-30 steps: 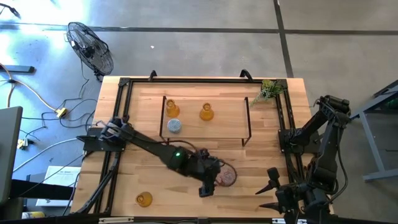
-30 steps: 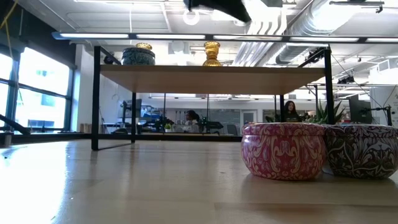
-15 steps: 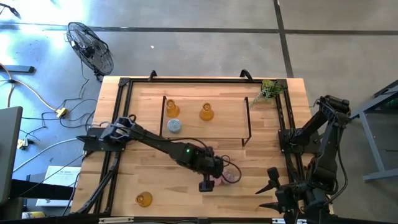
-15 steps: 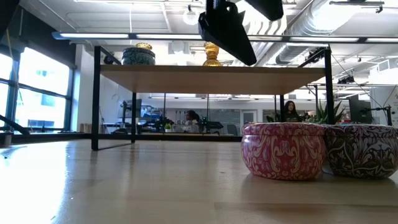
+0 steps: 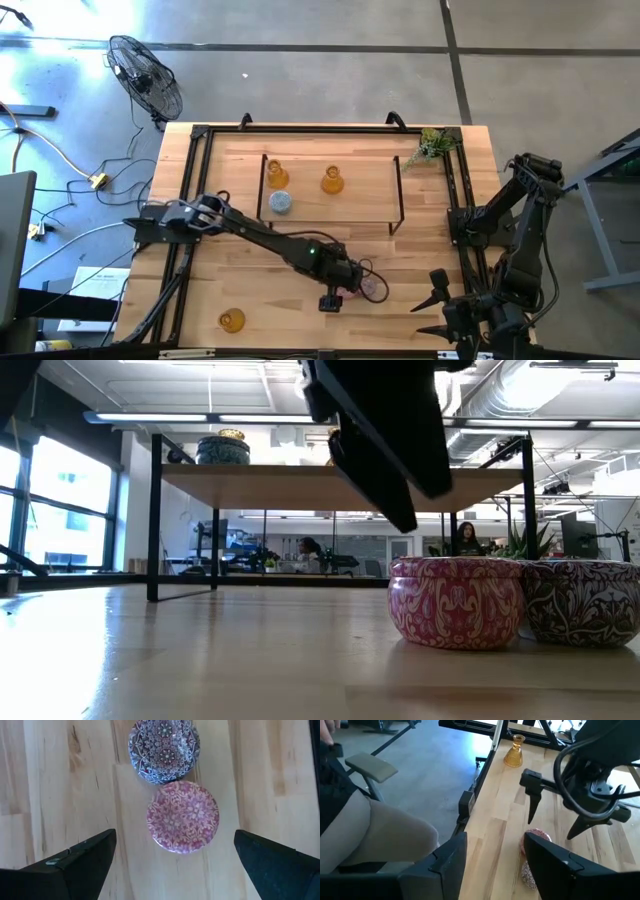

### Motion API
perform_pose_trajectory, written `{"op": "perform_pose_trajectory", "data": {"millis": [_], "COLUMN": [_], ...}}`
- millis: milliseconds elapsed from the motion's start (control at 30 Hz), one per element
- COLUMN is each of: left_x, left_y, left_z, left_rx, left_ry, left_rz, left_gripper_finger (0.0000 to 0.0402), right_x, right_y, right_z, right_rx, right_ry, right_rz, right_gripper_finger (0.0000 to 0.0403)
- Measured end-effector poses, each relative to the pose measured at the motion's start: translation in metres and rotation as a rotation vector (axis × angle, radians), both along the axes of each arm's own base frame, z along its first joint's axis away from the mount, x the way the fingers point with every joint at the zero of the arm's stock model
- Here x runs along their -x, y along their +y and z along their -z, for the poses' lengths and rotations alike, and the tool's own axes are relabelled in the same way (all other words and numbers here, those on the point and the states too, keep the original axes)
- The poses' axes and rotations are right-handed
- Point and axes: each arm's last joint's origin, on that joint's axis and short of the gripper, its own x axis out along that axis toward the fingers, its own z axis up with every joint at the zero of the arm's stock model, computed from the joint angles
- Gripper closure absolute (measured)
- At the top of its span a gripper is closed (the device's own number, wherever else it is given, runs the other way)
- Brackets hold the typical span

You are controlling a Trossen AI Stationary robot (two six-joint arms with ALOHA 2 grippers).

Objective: Pick & Place candle stick holders
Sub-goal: Put the pink scented candle on the shelf aligned with the other scented candle

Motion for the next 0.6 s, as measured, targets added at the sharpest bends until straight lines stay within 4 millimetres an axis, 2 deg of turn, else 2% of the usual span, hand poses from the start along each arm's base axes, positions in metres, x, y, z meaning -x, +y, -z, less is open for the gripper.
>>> {"op": "perform_pose_trajectory", "data": {"millis": [133,333,600], "left_x": [-0.004,-0.011,-0.015], "left_y": [-0.003,-0.006,-0.008], "left_z": [0.008,0.031,0.038], "left_rx": [0.029,0.056,0.064], "left_ry": [0.001,0.032,0.018], "left_rz": [0.015,0.057,0.099], "left_gripper_finger": [0.0005,0.0005,0.0005], "right_x": [0.000,0.000,-0.002], "right_y": [0.000,0.000,-0.002], "right_z": [0.000,0.000,0.001], "right_rx": [-0.005,0.000,0.010], "right_ry": [0.005,0.005,0.006], "right_rz": [0.000,0.002,0.016], "right_gripper_finger": [0.0208,0.0208,0.0208]}}
